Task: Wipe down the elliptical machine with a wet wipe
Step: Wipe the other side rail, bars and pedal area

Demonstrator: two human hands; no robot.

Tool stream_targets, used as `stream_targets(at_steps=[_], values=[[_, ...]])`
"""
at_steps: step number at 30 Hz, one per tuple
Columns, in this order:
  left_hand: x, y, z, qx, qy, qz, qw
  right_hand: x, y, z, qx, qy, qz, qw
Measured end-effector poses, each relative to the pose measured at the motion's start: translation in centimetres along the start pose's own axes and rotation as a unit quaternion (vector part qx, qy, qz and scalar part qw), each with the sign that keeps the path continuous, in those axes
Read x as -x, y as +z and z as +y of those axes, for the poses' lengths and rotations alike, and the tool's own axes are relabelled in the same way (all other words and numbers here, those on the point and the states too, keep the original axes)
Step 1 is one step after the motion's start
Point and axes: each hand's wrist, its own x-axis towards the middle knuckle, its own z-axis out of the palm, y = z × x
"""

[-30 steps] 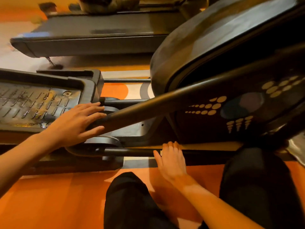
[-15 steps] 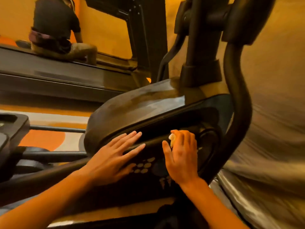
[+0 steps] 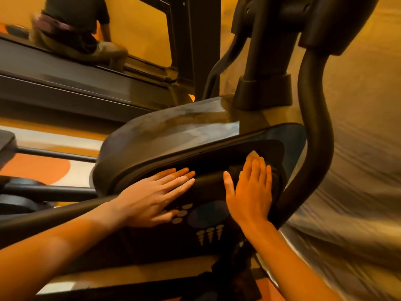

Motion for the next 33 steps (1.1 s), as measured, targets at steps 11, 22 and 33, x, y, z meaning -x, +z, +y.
stream_targets(at_steps=[11, 22, 33], values=[[0.1, -0.4, 0.2, 0.012, 0.002, -0.008, 1.000, 0.8, -0.9, -4.3, 0.028, -0.028, -0.042, 0.998], [0.3, -0.6, 0.0, 0.021, 0.003, -0.021, 1.000, -1.9, -0.6, -0.4, 0.060, 0.079, -0.004, 0.995], [0.3, -0.4, 0.2, 0.024, -0.006, -0.023, 0.999, -0.3, -0.3, -2.2, 0.059, 0.006, -0.016, 0.998]])
